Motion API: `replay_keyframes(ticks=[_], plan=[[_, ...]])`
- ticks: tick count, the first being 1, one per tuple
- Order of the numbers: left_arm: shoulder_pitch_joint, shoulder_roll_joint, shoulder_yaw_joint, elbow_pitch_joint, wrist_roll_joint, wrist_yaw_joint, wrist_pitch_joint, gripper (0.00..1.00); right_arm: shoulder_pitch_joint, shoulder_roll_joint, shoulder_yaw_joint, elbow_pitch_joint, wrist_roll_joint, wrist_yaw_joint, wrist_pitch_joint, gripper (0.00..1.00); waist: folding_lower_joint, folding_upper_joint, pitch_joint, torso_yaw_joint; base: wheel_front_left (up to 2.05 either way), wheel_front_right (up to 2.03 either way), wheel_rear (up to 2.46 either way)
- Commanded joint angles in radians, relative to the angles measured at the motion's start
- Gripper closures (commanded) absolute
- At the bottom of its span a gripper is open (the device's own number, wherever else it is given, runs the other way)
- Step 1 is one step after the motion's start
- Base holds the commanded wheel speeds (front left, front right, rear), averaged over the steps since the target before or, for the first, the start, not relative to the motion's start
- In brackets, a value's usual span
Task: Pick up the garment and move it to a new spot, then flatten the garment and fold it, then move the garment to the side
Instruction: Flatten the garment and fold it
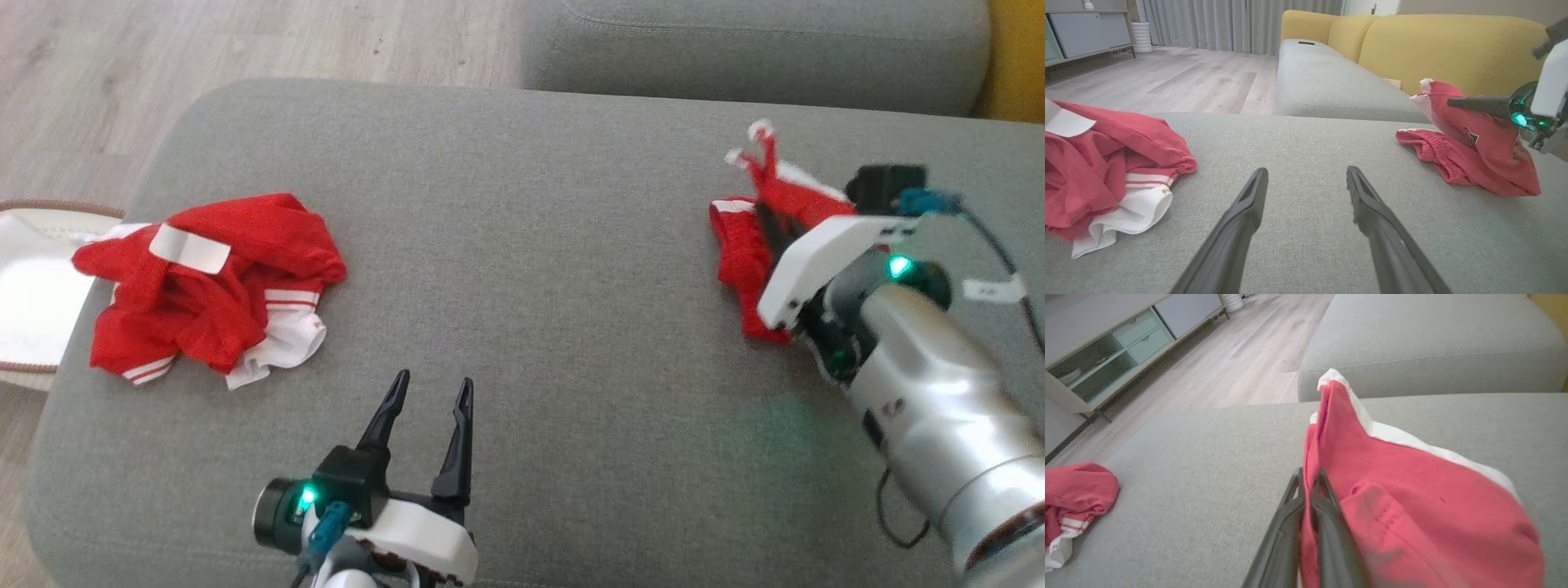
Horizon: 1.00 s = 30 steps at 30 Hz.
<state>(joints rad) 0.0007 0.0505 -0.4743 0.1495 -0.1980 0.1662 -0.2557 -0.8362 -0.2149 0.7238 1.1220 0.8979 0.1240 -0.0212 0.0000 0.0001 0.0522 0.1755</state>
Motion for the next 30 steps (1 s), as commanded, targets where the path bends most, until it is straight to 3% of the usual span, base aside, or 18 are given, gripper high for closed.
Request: replay_keyframes(ticks=[1, 2, 9, 16, 22, 23, 24, 25, 30], plan=[[-0.018, 0.000, 0.023, -0.028, -0.004, -0.001, -0.006, 0.00, -0.003, 0.020, 0.013, -0.025, 0.006, 0.007, -0.002, 0.14, 0.0000, -0.0001, 0.000, 0.003, 0.00, 0.00, 0.00], [-0.018, 0.000, 0.022, -0.027, -0.005, 0.000, -0.006, 0.00, 0.001, 0.024, 0.013, -0.029, 0.009, 0.007, -0.005, 0.00, 0.0000, -0.0001, -0.001, 0.005, 0.00, 0.00, 0.00], [-0.013, 0.000, 0.029, -0.034, -0.008, 0.010, -0.006, 0.00, 0.046, -0.009, 0.019, -0.137, 0.031, 0.007, -0.064, 0.00, 0.0000, -0.0001, -0.004, -0.008, 0.00, 0.00, 0.00], [0.023, 0.000, 0.076, -0.059, -0.003, 0.025, -0.006, 0.00, 0.186, -0.146, -0.019, -0.312, 0.040, 0.007, -0.201, 0.00, 0.0000, -0.0001, -0.015, -0.072, 0.00, 0.00, 0.00], [0.050, 0.000, 0.111, -0.064, 0.011, 0.015, -0.006, 0.00, 0.292, -0.189, -0.070, -0.344, 0.077, 0.007, -0.200, 0.00, 0.0000, -0.0001, -0.018, -0.109, 0.00, 0.00, 0.00], [0.049, 0.000, 0.111, -0.064, 0.013, 0.013, -0.006, 0.00, 0.299, -0.192, -0.070, -0.351, 0.083, 0.007, -0.188, 0.14, 0.0000, -0.0001, -0.017, -0.110, 0.00, 0.00, 0.00], [0.048, 0.000, 0.110, -0.065, 0.014, 0.011, -0.006, 0.00, 0.302, -0.192, -0.068, -0.362, 0.094, 0.007, -0.171, 0.71, 0.0000, -0.0001, -0.014, -0.109, 0.00, 0.00, 0.00], [0.045, 0.000, 0.107, -0.066, 0.014, 0.009, -0.006, 0.00, 0.303, -0.191, -0.069, -0.373, 0.114, 0.007, -0.148, 1.00, 0.0000, -0.0001, -0.010, -0.107, 0.00, 0.00, 0.00], [0.004, 0.000, 0.071, -0.067, 0.012, -0.001, -0.006, 0.00, 0.243, -0.216, -0.061, -0.407, 0.231, 0.007, 0.031, 1.00, 0.0000, -0.0001, 0.031, -0.058, 0.00, 0.00, 0.00]])
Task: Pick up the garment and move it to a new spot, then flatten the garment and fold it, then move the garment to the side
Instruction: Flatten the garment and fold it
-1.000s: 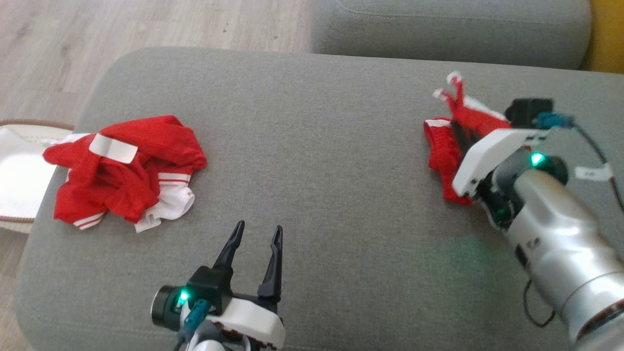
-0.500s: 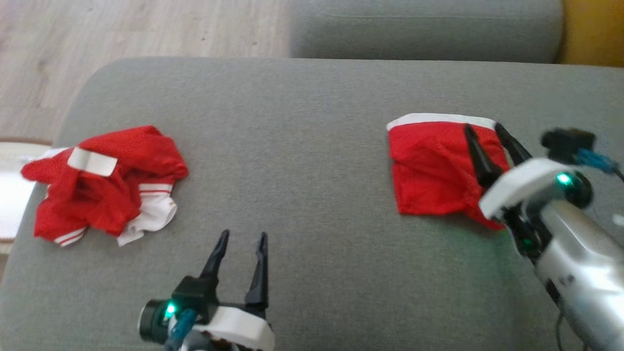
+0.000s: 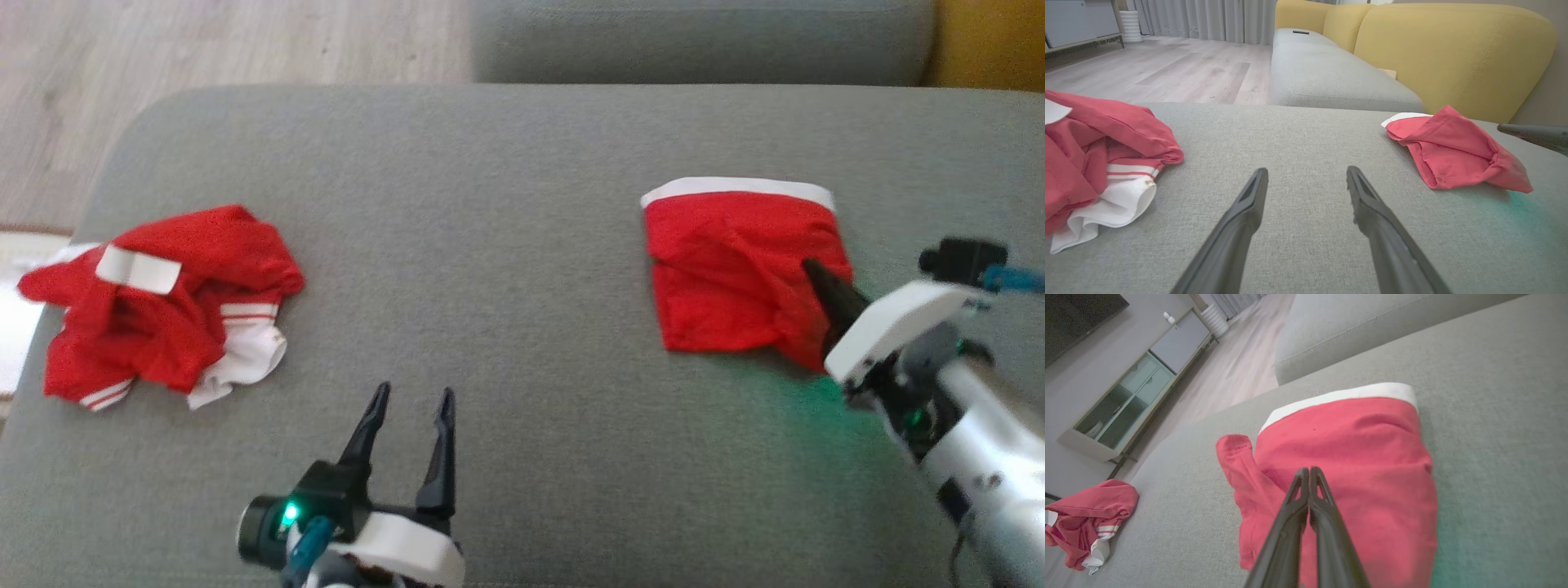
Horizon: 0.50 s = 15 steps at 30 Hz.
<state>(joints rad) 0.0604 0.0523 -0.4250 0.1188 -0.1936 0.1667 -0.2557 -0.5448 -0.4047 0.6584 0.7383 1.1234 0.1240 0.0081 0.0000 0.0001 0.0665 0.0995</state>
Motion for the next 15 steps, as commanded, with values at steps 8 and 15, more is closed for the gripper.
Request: replay_keyframes(ticks=[8, 15], plan=[[-0.093, -0.002, -0.021, -0.016, -0.008, 0.003, -0.006, 0.00, -0.101, -0.066, 0.083, -0.001, 0.063, 0.007, 0.162, 1.00, 0.0000, -0.0001, 0.051, 0.086, 0.00, 0.00, 0.00], [-0.086, -0.002, -0.018, -0.006, -0.013, 0.013, -0.006, 0.00, -0.015, -0.040, 0.181, -0.088, 0.133, 0.007, 0.218, 1.00, 0.0000, -0.0001, 0.031, 0.072, 0.00, 0.00, 0.00]])
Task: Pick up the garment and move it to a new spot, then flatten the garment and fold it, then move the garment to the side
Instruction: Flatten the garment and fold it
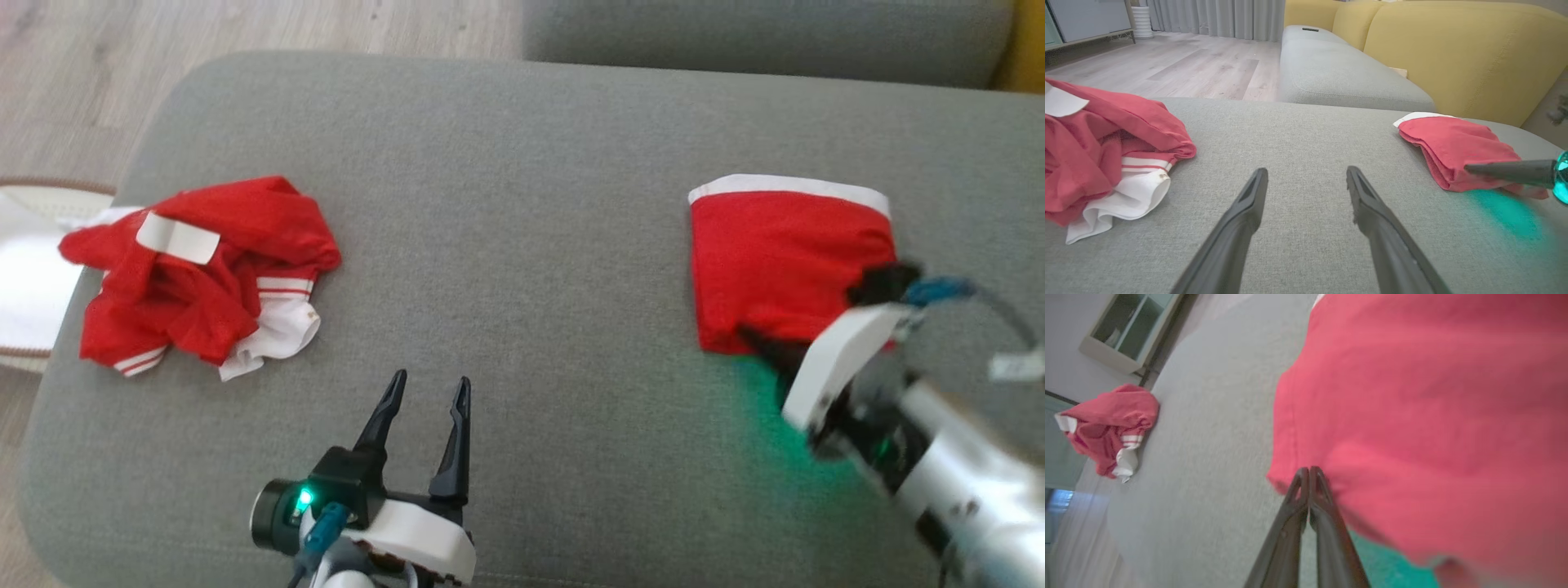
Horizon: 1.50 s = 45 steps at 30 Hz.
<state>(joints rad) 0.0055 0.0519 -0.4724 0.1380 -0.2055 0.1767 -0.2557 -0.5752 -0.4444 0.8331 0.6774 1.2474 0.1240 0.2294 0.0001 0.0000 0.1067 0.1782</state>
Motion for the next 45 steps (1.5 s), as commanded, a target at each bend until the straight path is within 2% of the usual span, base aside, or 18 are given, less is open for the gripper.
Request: replay_keyframes(ticks=[1, 5, 6, 7, 8, 14, 18, 22, 25, 26, 27, 31, 35, 45], plan=[[-0.027, -0.002, 0.036, -0.023, 0.001, 0.003, -0.006, 0.00, 0.043, 0.004, 0.029, -0.060, 0.020, 0.007, -0.020, 1.00, -0.0001, 0.0000, -0.023, -0.019, 0.00, 0.00, 0.00], [-0.012, -0.002, 0.056, -0.022, 0.002, 0.004, -0.006, 0.00, 0.082, 0.007, 0.051, -0.107, 0.019, 0.007, -0.088, 1.00, -0.0001, 0.0000, -0.049, -0.042, 0.00, 0.00, 0.00], [-0.007, -0.002, 0.065, -0.021, 0.002, 0.004, -0.006, 0.00, 0.095, 0.007, 0.055, -0.120, 0.015, 0.007, -0.122, 0.83, -0.0001, 0.0000, -0.058, -0.051, 0.00, 0.00, 0.00], [0.001, -0.002, 0.074, -0.021, 0.003, 0.003, -0.006, 0.00, 0.105, 0.005, 0.059, -0.130, 0.003, 0.007, -0.159, 0.39, -0.0001, 0.0000, -0.069, -0.061, 0.00, 0.00, 0.00], [0.009, -0.002, 0.084, -0.021, 0.002, 0.003, -0.006, 0.00, 0.115, 0.004, 0.063, -0.135, -0.013, 0.007, -0.198, 0.00, -0.0001, 0.0000, -0.079, -0.071, 0.00, 0.00, 0.00], [0.068, -0.001, 0.158, -0.027, 0.000, -0.005, -0.006, 0.00, 0.157, 0.010, 0.045, -0.107, -0.122, 0.007, -0.437, 0.00, -0.0001, 0.0000, -0.135, -0.133, 0.00, 0.00, 0.00], [0.102, -0.001, 0.204, -0.037, 0.004, -0.014, -0.006, 0.00, 0.179, 0.027, -0.034, -0.088, -0.216, 0.007, -0.488, 0.00, -0.0001, 0.0000, -0.155, -0.167, 0.00, 0.00, 0.00], [0.134, -0.001, 0.244, -0.066, 0.012, -0.018, -0.006, 0.00, 0.246, 0.074, -0.267, -0.164, -0.415, 0.007, -0.491, 0.00, -0.0001, 0.0000, -0.171, -0.193, 0.00, 0.00, 0.00], [0.167, -0.001, 0.279, -0.109, 0.025, -0.024, -0.006, 0.00, 0.345, 0.141, -0.425, -0.246, -0.582, 0.007, -0.491, 0.00, -0.0001, 0.0000, -0.183, -0.207, 0.00, 0.00, 0.00], [0.190, -0.001, 0.297, -0.128, 0.037, -0.031, -0.006, 0.00, 0.413, 0.184, -0.501, -0.296, -0.681, 0.007, -0.491, 0.00, -0.0001, 0.0000, -0.192, -0.209, 0.00, 0.00, 0.00], [0.201, -0.001, 0.303, -0.137, 0.046, -0.031, -0.006, 0.00, 0.443, 0.200, -0.523, -0.319, -0.730, 0.007, -0.491, 0.00, -0.0001, 0.0000, -0.198, -0.209, 0.00, 0.00, 0.00], [0.244, -0.001, 0.314, -0.160, 0.072, -0.038, -0.006, 0.00, 0.535, 0.240, -0.573, -0.378, -0.885, 0.007, -0.491, 0.00, -0.0001, 0.0000, -0.220, -0.206, 0.00, 0.00, 0.00], [0.276, -0.001, 0.318, -0.158, 0.082, -0.036, -0.006, 0.00, 0.593, 0.262, -0.593, -0.406, -0.968, 0.007, -0.491, 0.00, -0.0001, 0.0000, -0.237, -0.203, 0.00, 0.00, 0.00], [0.293, -0.002, 0.327, -0.148, 0.090, -0.034, -0.006, 0.00, 0.651, 0.300, -0.612, -0.425, -1.007, 0.007, -0.491, 0.00, -0.0001, 0.0000, -0.254, -0.206, 0.00, 0.00, 0.00]])
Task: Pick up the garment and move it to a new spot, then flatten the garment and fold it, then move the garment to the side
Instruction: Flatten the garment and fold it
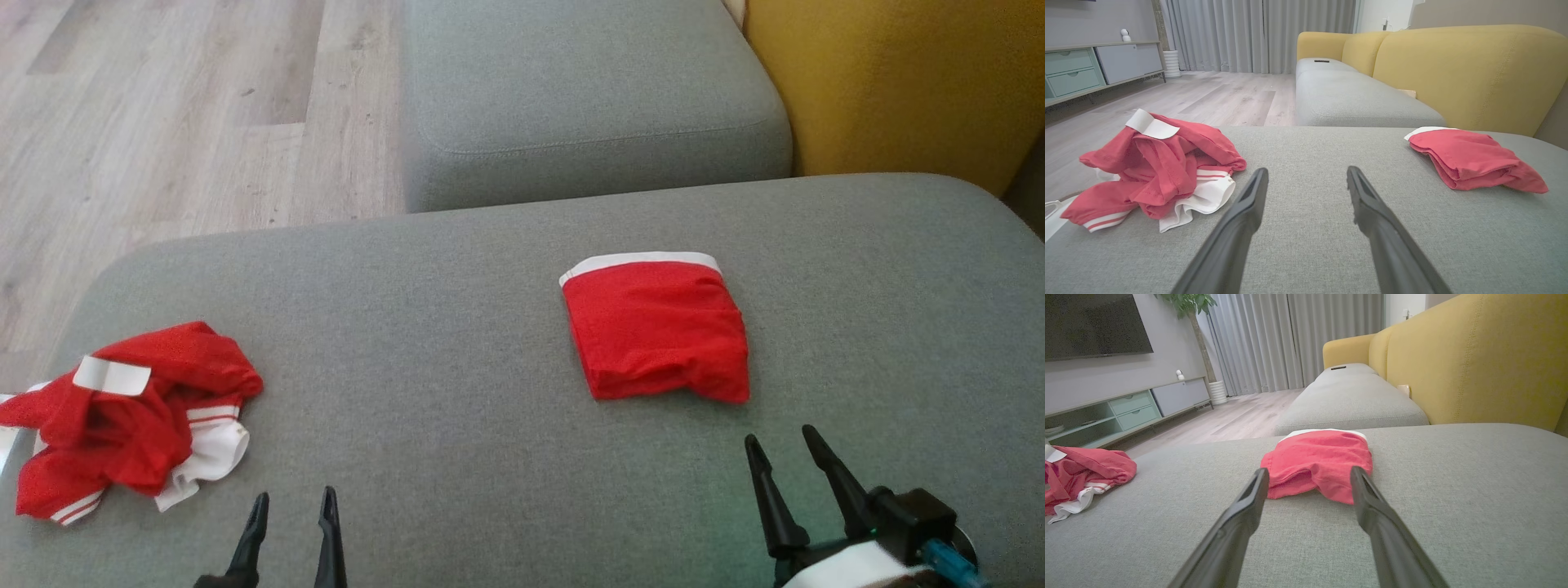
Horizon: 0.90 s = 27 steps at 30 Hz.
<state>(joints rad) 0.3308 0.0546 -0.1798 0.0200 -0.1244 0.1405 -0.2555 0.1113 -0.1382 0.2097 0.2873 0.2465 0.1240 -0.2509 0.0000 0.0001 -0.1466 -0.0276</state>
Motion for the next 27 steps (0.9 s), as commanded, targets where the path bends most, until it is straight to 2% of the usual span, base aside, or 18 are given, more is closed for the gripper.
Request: replay_keyframes(ticks=[1, 27], plan=[[-0.032, -0.004, 0.034, -0.029, 0.010, 0.002, -0.006, 0.00, -0.035, -0.005, 0.011, -0.033, -0.009, 0.007, -0.011, 0.00, 0.0000, -0.0001, -0.001, -0.001, 0.00, 0.00, 0.00], [-0.045, -0.004, 0.034, -0.007, 0.028, -0.011, -0.006, 0.00, -0.029, 0.011, 0.004, -0.031, -0.026, 0.007, -0.011, 0.00, 0.0000, -0.0001, 0.005, 0.018, 0.00, 0.00, 0.00]])
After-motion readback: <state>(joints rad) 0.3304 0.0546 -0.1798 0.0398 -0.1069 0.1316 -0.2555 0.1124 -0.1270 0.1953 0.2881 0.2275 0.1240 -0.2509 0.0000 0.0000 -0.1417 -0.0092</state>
